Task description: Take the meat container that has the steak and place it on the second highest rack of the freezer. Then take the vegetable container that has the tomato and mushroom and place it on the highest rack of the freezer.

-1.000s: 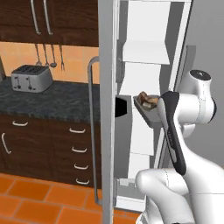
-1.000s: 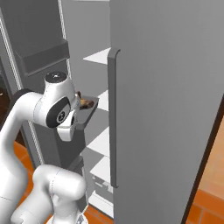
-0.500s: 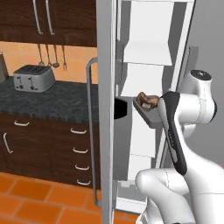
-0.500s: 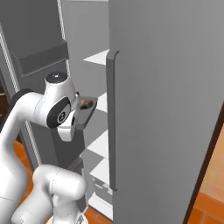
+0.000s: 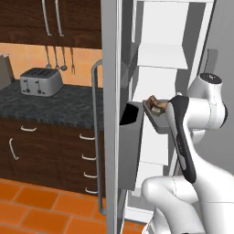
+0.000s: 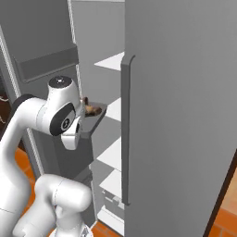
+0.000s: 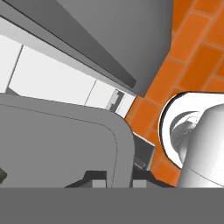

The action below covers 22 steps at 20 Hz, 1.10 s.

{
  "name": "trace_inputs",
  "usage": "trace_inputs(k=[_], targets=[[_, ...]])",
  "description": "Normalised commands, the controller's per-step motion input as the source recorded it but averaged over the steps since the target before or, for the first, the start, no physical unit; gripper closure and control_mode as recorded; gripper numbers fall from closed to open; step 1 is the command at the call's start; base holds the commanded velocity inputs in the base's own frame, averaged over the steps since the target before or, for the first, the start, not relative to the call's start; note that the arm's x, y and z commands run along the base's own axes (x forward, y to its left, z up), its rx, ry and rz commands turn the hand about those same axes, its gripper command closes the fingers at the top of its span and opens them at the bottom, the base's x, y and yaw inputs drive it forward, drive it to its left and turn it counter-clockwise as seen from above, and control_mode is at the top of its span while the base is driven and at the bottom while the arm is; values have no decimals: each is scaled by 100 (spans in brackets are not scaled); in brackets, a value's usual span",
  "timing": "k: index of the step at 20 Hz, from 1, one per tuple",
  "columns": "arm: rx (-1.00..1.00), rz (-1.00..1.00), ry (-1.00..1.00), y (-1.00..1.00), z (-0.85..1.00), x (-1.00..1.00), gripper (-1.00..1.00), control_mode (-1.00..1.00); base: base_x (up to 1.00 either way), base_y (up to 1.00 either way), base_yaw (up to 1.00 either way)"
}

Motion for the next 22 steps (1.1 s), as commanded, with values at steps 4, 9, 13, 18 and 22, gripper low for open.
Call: trace_inputs(k=[4,9,13,18,22], targets=[[0,0,0,0,0,0,100,100,19,29,-5],[0,0,0,0,0,0,100,100,0,0,-4],[0,-4,0,-1,0,7,100,-100,0,0,-3],[0,-18,-5,-27,0,30,100,-100,0,0,0],[0,-17,-9,-24,0,34,100,-100,0,0,0]])
